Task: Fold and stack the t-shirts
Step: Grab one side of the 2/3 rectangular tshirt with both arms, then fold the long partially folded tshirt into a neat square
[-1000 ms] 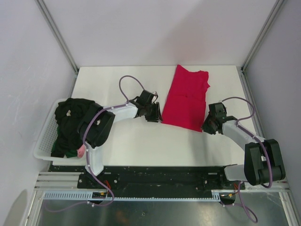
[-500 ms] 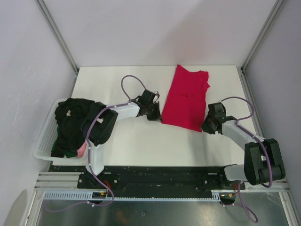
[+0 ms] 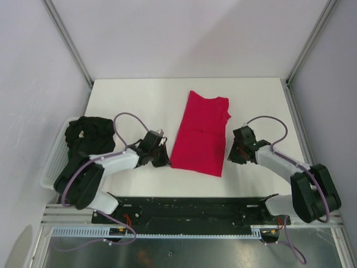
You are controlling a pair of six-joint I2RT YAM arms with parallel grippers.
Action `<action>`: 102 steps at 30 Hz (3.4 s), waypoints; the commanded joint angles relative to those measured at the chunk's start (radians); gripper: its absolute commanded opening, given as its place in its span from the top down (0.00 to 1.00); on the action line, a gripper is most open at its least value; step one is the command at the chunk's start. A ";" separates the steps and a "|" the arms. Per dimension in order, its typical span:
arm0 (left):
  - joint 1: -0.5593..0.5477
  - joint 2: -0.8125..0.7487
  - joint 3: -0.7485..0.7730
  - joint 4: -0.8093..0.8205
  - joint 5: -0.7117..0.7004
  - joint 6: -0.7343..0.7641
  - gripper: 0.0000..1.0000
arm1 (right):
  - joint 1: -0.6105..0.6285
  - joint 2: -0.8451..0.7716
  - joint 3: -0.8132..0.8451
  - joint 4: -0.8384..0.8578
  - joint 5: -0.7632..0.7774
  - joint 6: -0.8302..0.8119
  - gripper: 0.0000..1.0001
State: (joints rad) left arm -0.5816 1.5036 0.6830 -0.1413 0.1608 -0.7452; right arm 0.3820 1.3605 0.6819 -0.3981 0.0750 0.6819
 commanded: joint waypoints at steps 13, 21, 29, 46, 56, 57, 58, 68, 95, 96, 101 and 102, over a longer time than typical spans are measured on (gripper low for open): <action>-0.195 -0.139 -0.128 0.005 -0.089 -0.089 1.00 | 0.326 -0.391 -0.257 -0.134 0.054 0.287 0.67; -0.197 -0.164 -0.146 0.005 -0.096 -0.085 1.00 | 0.357 -0.405 -0.251 -0.100 0.120 0.317 0.67; -0.196 -0.163 -0.157 0.006 -0.099 -0.084 1.00 | 0.344 -0.416 -0.244 -0.077 0.159 0.305 0.65; -0.196 -0.152 -0.157 0.006 -0.096 -0.072 0.99 | 0.360 -0.302 -0.236 -0.033 0.152 0.302 0.71; -0.199 -0.174 -0.151 0.002 -0.047 -0.043 0.99 | 0.362 -0.384 -0.206 -0.129 0.135 0.280 1.00; -0.205 -0.186 -0.154 -0.001 -0.038 -0.042 0.99 | 0.364 -0.407 -0.205 -0.151 0.132 0.281 1.00; -0.213 -0.201 -0.157 -0.006 -0.033 -0.043 0.99 | 0.369 -0.430 -0.206 -0.175 0.130 0.284 1.00; -0.329 -0.354 -0.163 -0.091 -0.052 -0.087 0.99 | 0.450 -0.658 -0.187 -0.375 0.149 0.332 1.00; 0.128 0.479 0.962 -0.163 -0.034 0.169 1.00 | -0.136 0.414 0.678 0.279 -0.112 -0.082 1.00; 0.141 0.544 1.017 -0.162 -0.036 0.170 1.00 | -0.143 0.485 0.731 0.288 -0.124 -0.080 1.00; 0.193 0.824 1.240 -0.164 0.017 0.135 1.00 | -0.153 0.853 1.025 0.202 -0.186 -0.059 1.00; 0.198 0.856 1.262 -0.164 0.023 0.131 1.00 | -0.152 0.898 1.063 0.186 -0.193 -0.055 1.00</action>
State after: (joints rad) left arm -0.4099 2.2257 1.8217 -0.2955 0.1307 -0.6125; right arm 0.2268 2.0796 1.5867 -0.1913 -0.0467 0.6270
